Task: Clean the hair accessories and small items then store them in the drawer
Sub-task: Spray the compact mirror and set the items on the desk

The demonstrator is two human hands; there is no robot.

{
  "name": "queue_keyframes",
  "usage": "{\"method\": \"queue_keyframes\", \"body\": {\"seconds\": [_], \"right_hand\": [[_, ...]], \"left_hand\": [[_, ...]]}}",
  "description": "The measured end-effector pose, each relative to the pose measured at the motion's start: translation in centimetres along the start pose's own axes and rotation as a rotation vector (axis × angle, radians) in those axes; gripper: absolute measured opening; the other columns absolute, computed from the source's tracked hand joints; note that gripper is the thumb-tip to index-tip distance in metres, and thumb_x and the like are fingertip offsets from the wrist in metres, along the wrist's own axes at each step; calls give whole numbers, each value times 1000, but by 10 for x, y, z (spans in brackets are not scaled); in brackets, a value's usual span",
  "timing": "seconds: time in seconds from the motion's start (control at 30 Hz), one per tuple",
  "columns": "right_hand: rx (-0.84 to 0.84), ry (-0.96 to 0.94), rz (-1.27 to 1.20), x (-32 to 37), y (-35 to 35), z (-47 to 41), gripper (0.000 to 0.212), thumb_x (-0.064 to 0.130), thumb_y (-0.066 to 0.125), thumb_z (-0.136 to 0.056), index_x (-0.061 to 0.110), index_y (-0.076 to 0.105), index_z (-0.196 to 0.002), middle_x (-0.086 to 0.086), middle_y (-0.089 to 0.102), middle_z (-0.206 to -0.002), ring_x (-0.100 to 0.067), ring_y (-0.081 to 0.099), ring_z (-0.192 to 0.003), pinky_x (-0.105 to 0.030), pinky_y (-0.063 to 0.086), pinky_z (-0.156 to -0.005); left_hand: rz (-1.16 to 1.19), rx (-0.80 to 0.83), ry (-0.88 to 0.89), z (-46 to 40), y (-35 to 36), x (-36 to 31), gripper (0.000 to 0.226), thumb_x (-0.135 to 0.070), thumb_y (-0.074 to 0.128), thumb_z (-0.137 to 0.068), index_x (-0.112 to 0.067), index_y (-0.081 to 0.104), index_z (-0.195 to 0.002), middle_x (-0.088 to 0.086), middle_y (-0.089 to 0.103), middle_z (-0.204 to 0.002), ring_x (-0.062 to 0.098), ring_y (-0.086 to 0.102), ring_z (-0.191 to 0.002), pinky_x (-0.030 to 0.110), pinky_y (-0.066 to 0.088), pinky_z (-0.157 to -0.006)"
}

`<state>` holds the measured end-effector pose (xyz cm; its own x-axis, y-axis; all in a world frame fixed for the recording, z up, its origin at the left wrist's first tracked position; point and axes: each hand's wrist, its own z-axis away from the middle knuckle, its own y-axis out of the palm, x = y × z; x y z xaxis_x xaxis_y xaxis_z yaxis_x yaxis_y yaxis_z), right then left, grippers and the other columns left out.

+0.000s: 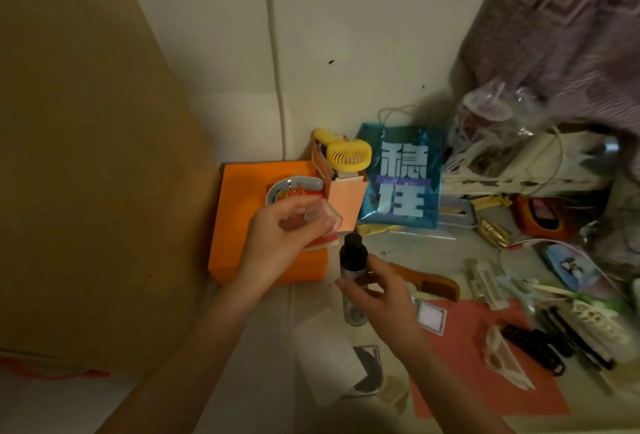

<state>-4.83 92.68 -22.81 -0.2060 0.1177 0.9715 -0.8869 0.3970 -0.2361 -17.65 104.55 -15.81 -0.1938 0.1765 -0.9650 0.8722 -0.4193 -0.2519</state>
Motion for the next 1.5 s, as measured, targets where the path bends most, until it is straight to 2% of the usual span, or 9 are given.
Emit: {"method": "queue_keyframes", "body": {"seconds": [0.27, 0.63, 0.77, 0.83, 0.93, 1.03, 1.33, 1.43, 1.5], "right_hand": [[-45, -129, 3, 40, -38, 6, 24, 19, 72, -83, 36, 60, -94, 21, 61, -72, -2, 57, -73, -14, 45, -66], [-131, -345, -24, 88, -84, 5, 27, 53, 58, -79, 38, 61, -101, 17, 53, -66, -3, 51, -66, -12, 39, -61], [-163, -408, -50, 105, -100, 1, 38, 53, 55, -82, 28, 62, -110, 15, 58, -74, -5, 56, -71, -13, 42, -63], [-190, -453, -44, 113, -107, 1, 35, 52, 54, -84, 31, 61, -111, 12, 59, -71, -7, 56, -68, -20, 46, -60], [-202, -471, -75, 122, -115, 0, 50, 62, 54, -83, 38, 52, -127, -13, 65, -87, -31, 64, -82, -54, 52, -72], [-242, -464, -107, 130, -123, 1, 64, 63, 57, -82, 47, 35, -140, -30, 57, -96, -48, 58, -85, -63, 48, -70], [-265, -581, -90, 145, -143, 9, 60, 47, 56, -89, 51, 29, -142, -10, 61, -79, -35, 56, -66, -55, 50, -60], [-267, -602, -79, 144, -147, 10, 60, 38, 55, -93, 48, 26, -144, 11, 67, -88, -9, 62, -69, -33, 55, -62], [-277, -597, -68, 144, -149, 11, 60, 44, 56, -92, 52, 25, -143, 6, 65, -81, -10, 63, -70, -30, 55, -63]], "left_hand": [[61, 131, 130, -15, 22, -65, 31, -20, 72, -77, -24, 69, -108, -5, 72, -101, 10, 67, -96, 27, 53, -83], [-96, 182, 262, -21, 56, -131, 20, -30, 68, -81, -35, 68, -101, -22, 66, -95, -7, 62, -87, 6, 49, -68], [-59, 177, 329, -23, 65, -156, 23, -21, 68, -83, -22, 71, -105, -14, 69, -95, -4, 63, -87, 5, 48, -68], [-41, 195, 373, -22, 69, -168, 24, -21, 67, -83, -18, 71, -107, -14, 69, -95, -5, 64, -88, 5, 47, -69], [-11, 221, 400, -22, 74, -184, 31, -31, 67, -79, -18, 72, -106, -9, 72, -96, 2, 65, -91, 16, 53, -78], [17, 241, 424, -22, 79, -196, 27, -28, 68, -80, -18, 73, -105, -5, 73, -95, 8, 67, -93, 29, 55, -85], [7, 291, 446, -26, 92, -217, 28, -28, 69, -81, -20, 72, -108, -1, 73, -97, 17, 67, -96, 46, 53, -90], [15, 327, 440, -25, 95, -222, 29, -22, 69, -82, -17, 71, -110, 0, 73, -98, 16, 68, -96, 42, 54, -91], [21, 362, 433, -23, 95, -225, 32, -22, 68, -80, -17, 70, -112, -2, 74, -99, 12, 69, -94, 34, 55, -88]]}}
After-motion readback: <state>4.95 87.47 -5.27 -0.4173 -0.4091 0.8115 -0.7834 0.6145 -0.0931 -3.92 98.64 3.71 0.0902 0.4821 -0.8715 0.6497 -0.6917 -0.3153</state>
